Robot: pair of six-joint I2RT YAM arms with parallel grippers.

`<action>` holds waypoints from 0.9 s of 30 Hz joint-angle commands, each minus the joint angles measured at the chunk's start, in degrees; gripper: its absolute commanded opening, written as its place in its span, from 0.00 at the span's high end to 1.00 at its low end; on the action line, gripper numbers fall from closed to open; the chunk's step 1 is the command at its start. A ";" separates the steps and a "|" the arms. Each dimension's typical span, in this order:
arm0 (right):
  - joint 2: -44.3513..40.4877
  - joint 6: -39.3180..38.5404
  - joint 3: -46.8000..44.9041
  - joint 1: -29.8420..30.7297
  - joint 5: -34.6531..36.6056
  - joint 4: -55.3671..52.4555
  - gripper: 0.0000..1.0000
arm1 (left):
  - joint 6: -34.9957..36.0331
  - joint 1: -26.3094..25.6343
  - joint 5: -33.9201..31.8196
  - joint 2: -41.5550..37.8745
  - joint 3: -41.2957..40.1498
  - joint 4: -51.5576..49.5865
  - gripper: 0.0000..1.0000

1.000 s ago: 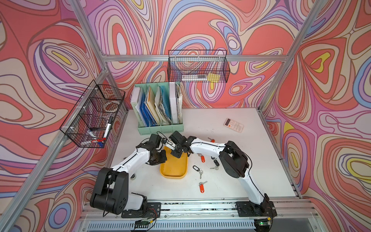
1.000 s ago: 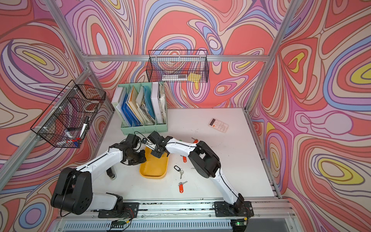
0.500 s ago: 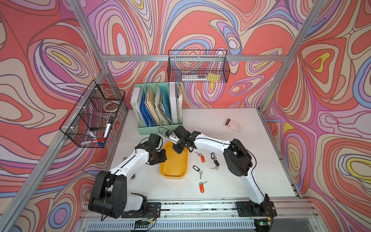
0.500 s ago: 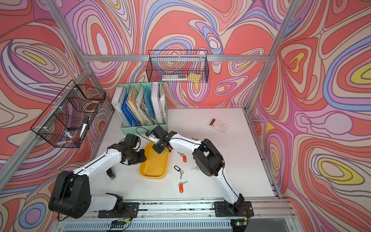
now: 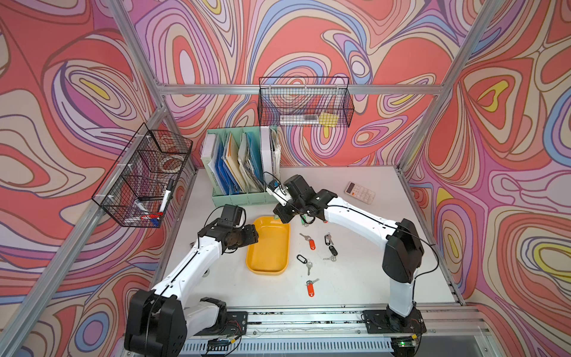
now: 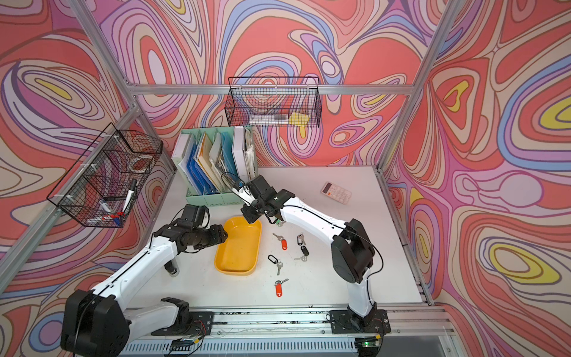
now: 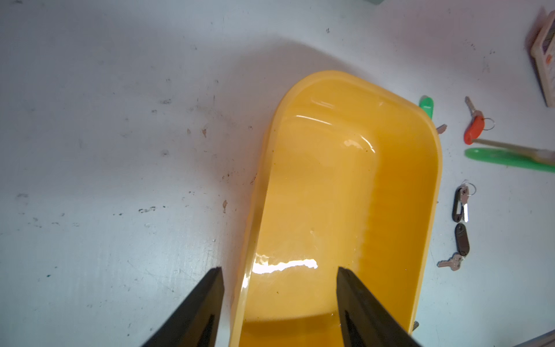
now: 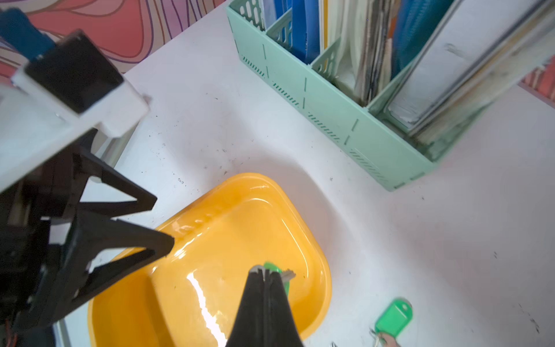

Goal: Take the keys out of the storage box
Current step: Place the key at the center of the board.

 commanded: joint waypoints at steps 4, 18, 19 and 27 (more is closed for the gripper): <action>-11.76 5.96 -7.57 -1.13 3.56 -10.23 1.00 | -0.87 0.32 -8.04 -6.35 -1.22 8.42 0.15; -27.59 22.12 -28.46 -1.14 1.39 -30.65 1.00 | -0.96 0.32 -19.65 -11.39 -0.87 12.61 0.01; -27.97 23.12 -30.32 -1.11 0.69 -30.27 1.00 | -0.85 0.32 -19.91 -11.58 -0.87 12.87 0.01; -26.82 29.05 -40.74 -1.15 -4.95 -27.29 1.00 | -0.57 0.34 -20.49 -11.69 -1.20 12.41 0.01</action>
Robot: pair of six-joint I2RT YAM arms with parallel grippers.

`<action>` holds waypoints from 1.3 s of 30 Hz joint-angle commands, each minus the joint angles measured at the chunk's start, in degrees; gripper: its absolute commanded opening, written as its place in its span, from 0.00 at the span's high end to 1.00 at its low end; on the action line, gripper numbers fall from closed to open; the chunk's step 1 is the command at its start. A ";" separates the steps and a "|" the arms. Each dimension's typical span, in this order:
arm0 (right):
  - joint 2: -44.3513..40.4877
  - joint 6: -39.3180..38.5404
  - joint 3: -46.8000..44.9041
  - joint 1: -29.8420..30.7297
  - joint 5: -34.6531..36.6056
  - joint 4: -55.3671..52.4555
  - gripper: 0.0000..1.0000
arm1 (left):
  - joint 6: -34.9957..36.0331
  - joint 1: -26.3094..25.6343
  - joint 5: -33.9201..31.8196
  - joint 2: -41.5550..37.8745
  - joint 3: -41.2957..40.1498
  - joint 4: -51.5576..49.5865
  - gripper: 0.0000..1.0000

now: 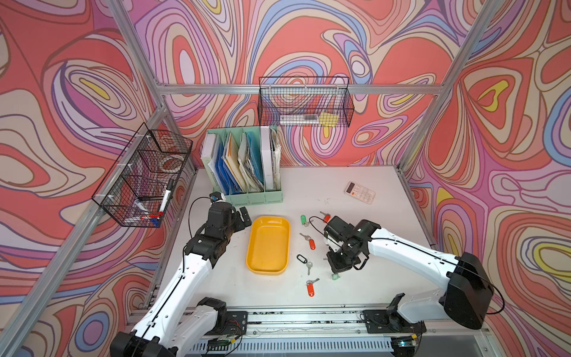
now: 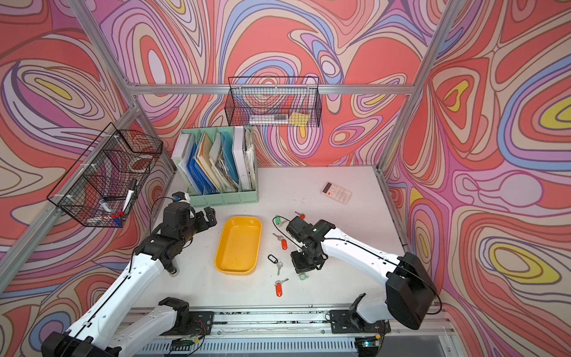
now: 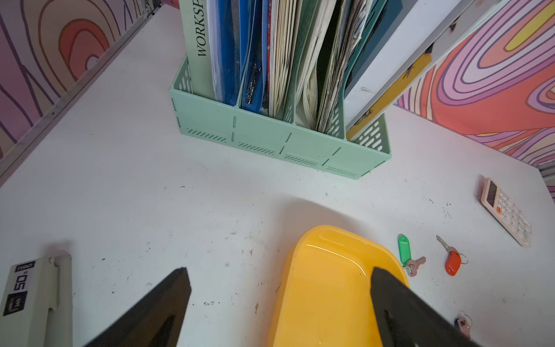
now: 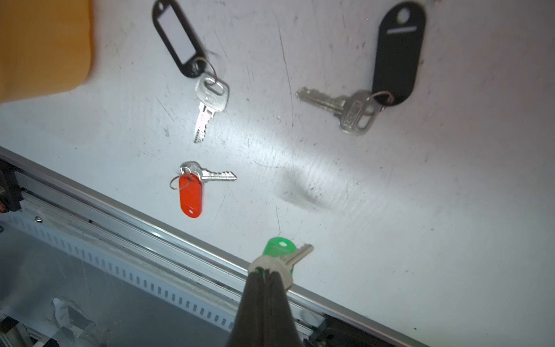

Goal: Take the keys out of the storage box
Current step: Place the key at the center of the board.

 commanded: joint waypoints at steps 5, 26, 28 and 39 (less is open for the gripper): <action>0.98 4.57 -4.94 -0.10 -1.52 2.26 1.00 | -0.29 0.34 -1.01 -0.21 -1.05 1.46 0.01; 1.57 5.61 -2.25 -1.08 15.68 8.02 0.58 | 1.25 0.32 -3.56 -1.24 3.02 0.32 0.01; 0.32 4.67 -0.58 -1.22 17.95 7.82 0.53 | 2.16 0.32 -4.84 -1.34 4.25 -0.03 0.01; -4.83 -8.30 5.42 -6.66 33.89 23.93 0.26 | 8.61 0.32 -13.10 -8.68 5.34 3.13 0.01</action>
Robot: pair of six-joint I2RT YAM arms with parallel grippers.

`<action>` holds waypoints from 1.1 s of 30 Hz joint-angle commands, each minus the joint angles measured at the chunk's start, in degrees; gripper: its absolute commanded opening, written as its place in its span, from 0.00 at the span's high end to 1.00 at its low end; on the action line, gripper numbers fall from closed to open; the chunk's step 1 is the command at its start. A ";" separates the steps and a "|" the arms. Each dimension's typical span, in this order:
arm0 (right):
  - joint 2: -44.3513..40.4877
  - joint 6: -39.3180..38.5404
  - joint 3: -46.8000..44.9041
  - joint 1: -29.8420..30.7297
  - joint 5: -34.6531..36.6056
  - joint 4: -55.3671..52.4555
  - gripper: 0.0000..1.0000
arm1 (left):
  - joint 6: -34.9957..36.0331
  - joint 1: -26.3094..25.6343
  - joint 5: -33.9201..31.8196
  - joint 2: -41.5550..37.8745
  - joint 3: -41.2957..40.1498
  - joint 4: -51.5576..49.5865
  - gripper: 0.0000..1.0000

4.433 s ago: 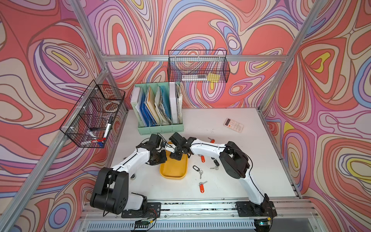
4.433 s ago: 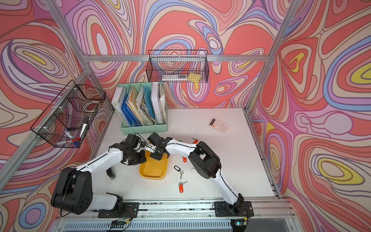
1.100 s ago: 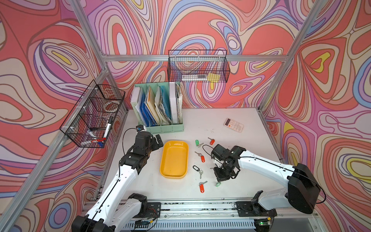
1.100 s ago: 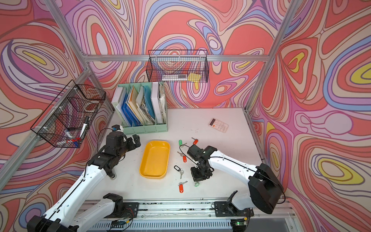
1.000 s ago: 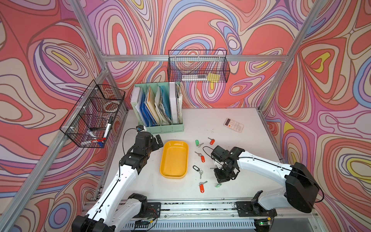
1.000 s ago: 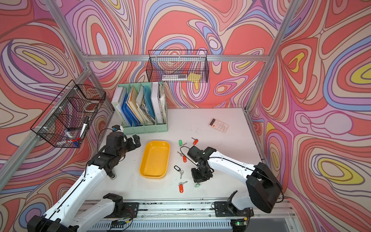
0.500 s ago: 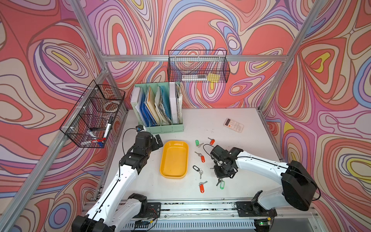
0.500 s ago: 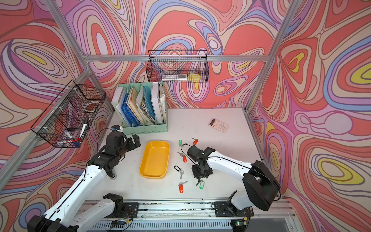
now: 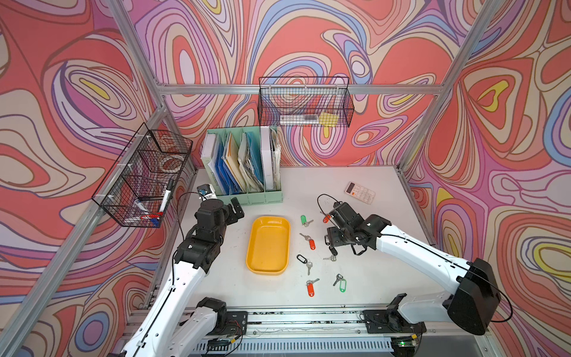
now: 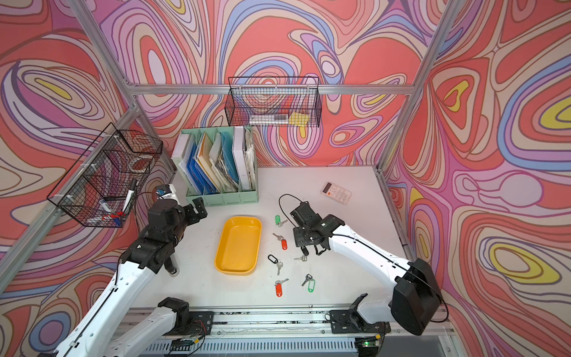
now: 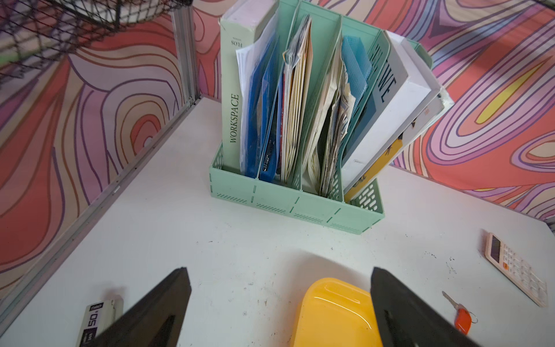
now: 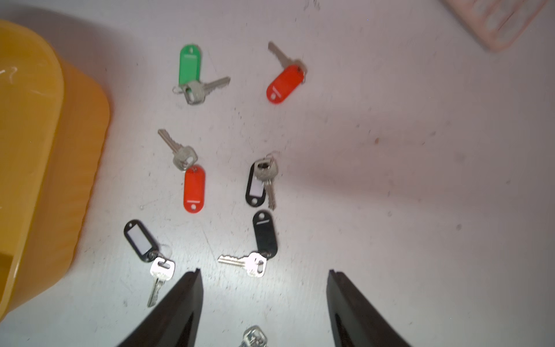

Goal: Take the keys out of the storage box
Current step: Place the key at the center of the board, then reset both arms

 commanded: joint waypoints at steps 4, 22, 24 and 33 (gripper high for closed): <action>-2.74 -9.62 0.62 -3.63 10.78 13.46 0.18 | 4.98 0.34 -6.66 -4.80 -1.26 1.94 0.01; -3.85 -12.03 -21.85 -18.81 27.07 50.03 0.02 | 13.65 0.34 -22.33 -1.72 -17.09 14.83 0.01; -1.99 -13.92 -23.93 -19.83 27.31 54.67 0.02 | 13.52 0.34 -23.63 0.04 -18.43 15.92 0.01; 6.86 -22.29 -35.24 -23.77 23.18 86.30 0.02 | 15.02 0.38 -22.85 7.47 -24.85 22.65 0.01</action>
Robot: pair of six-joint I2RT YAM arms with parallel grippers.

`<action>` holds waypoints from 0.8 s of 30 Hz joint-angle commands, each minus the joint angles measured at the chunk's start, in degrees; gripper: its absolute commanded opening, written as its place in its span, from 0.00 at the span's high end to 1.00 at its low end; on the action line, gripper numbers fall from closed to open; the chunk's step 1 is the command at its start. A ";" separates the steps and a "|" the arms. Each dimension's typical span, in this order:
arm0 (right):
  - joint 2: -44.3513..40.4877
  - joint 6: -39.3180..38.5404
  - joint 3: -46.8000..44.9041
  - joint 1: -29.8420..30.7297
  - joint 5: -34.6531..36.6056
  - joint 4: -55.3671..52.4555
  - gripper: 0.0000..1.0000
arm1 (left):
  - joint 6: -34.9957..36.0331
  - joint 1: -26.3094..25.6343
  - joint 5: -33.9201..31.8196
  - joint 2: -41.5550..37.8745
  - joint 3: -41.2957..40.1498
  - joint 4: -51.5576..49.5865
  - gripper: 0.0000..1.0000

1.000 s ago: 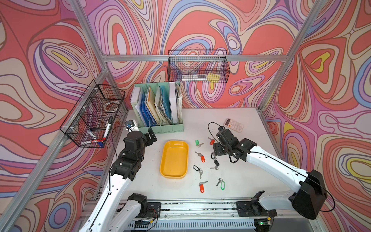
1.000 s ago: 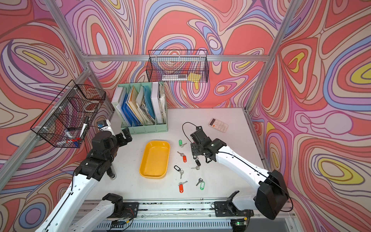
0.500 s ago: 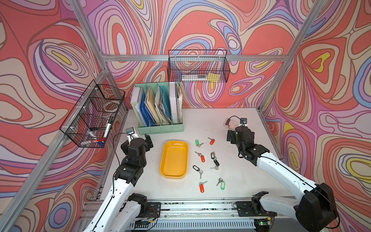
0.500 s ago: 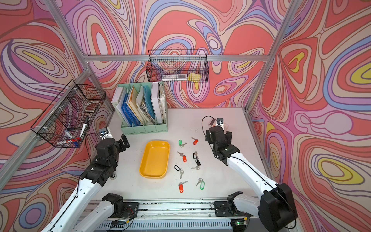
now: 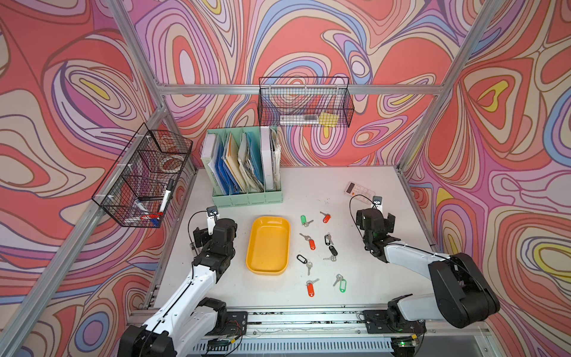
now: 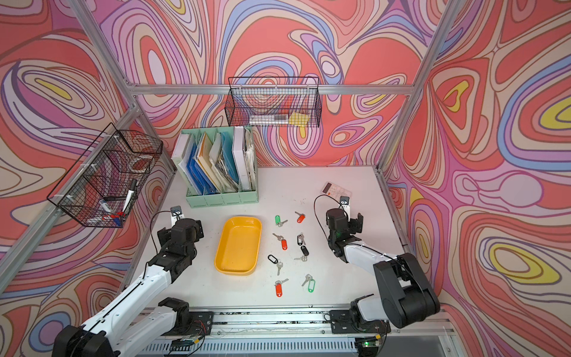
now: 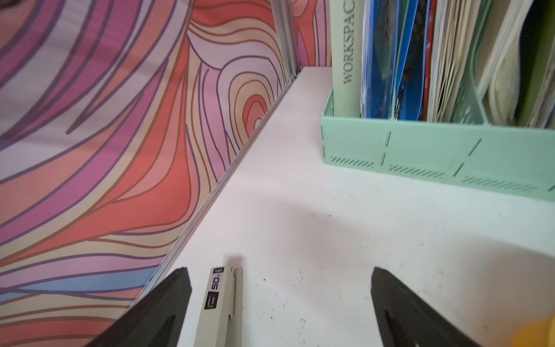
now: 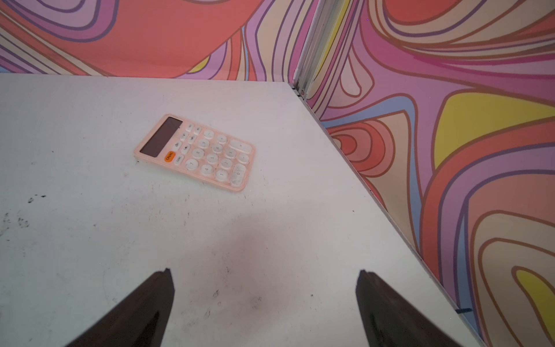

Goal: Take the keys out of the storage box
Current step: Reset both arms

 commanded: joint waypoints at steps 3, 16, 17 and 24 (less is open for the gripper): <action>6.27 -7.59 -5.10 -1.68 -4.38 28.19 0.02 | 1.87 0.36 0.55 3.44 -2.23 6.27 0.01; 14.34 -2.75 -8.09 -10.35 -21.55 40.94 0.02 | 7.78 0.49 10.14 7.06 -7.74 20.49 0.01; 17.28 -3.32 -8.58 -10.82 -21.50 46.83 0.02 | 8.18 0.56 10.65 7.47 -8.20 21.80 0.01; 15.53 -1.32 -2.11 -12.60 -24.93 30.78 0.02 | 12.07 1.08 14.34 9.48 -10.18 30.60 0.01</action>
